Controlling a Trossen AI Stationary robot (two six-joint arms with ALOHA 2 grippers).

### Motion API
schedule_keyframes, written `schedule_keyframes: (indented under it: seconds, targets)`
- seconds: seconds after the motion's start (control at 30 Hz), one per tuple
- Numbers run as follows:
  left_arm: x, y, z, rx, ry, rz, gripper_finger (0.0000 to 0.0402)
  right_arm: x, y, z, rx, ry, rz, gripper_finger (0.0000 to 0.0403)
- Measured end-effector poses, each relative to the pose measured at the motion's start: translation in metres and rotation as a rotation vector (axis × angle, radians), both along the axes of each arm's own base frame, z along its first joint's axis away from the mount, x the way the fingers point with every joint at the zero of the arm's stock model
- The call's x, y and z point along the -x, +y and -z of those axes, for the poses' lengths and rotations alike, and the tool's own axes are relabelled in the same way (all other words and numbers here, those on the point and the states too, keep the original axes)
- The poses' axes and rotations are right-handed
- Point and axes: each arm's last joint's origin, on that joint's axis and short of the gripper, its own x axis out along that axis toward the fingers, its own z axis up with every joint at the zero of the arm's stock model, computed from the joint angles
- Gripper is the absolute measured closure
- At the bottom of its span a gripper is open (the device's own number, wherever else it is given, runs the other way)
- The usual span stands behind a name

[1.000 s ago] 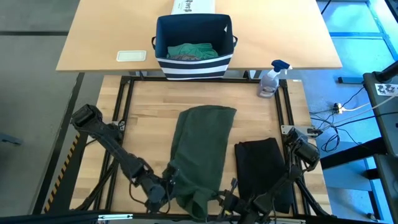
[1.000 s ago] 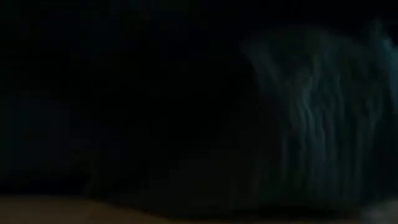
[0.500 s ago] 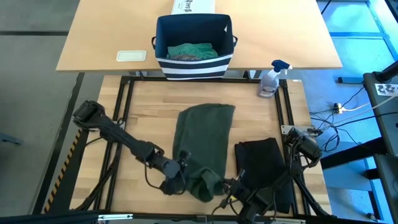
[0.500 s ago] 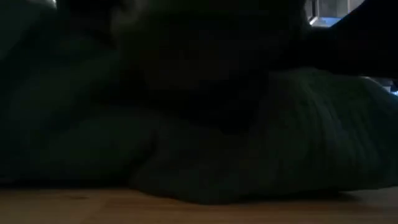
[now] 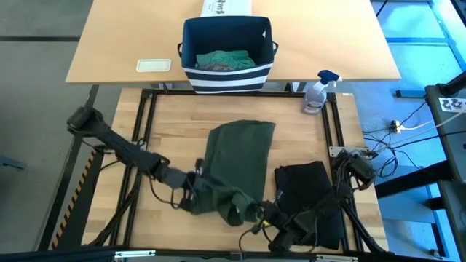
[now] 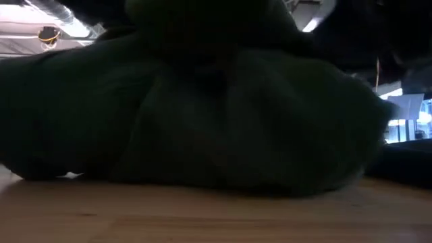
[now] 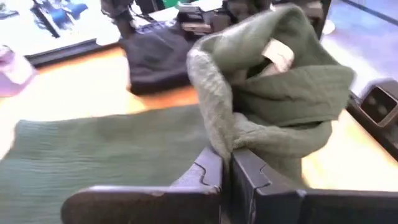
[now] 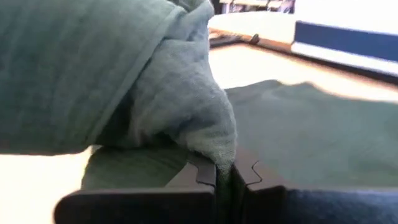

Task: Fold Laundry from Bin
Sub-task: Fold the green polo shirt

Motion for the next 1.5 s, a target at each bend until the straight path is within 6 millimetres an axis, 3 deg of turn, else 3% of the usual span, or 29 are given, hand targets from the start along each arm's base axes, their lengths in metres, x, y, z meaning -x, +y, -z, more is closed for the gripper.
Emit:
schedule_keyframes:
  seconds: [0.17,0.4,0.67,0.8,1.0,1.1,1.2,1.33,1.5]
  targets:
    - [0.005,0.035,-0.017,0.008,0.006,-0.035,0.0401,-0.001,-0.019,-0.020,0.041,-0.011,0.070,0.0402]
    - [-0.003,0.074,-0.019,0.027,0.030,-0.018,0.0401,0.008,-0.052,-0.039,0.017,-0.018,0.188,0.0402]
    - [-0.007,0.118,-0.022,0.026,-0.010,-0.059,0.0401,0.012,-0.087,-0.046,0.019,-0.002,0.317,0.0403]
    - [-0.005,0.136,-0.021,0.060,0.003,-0.065,0.0401,0.005,-0.097,-0.039,-0.019,0.002,0.349,0.0403]
    - [-0.002,0.140,-0.016,0.072,0.048,-0.043,0.0401,-0.008,-0.088,-0.009,-0.092,0.034,0.166,0.0403]
    - [-0.002,0.139,-0.015,0.071,0.063,-0.042,0.0401,-0.019,-0.088,-0.006,-0.116,0.032,-0.086,0.0403]
    - [-0.001,0.140,-0.016,0.061,0.057,-0.053,0.0401,-0.026,-0.106,-0.010,-0.164,-0.105,-0.338,0.0403]
    - [-0.001,0.141,-0.016,0.059,0.056,-0.073,0.0401,-0.007,-0.142,-0.005,-0.146,-0.202,-0.312,0.0403]
    - [-0.001,0.148,-0.017,-0.010,0.048,-0.107,0.0401,0.023,-0.165,-0.019,-0.132,-0.285,-0.277,0.0403]
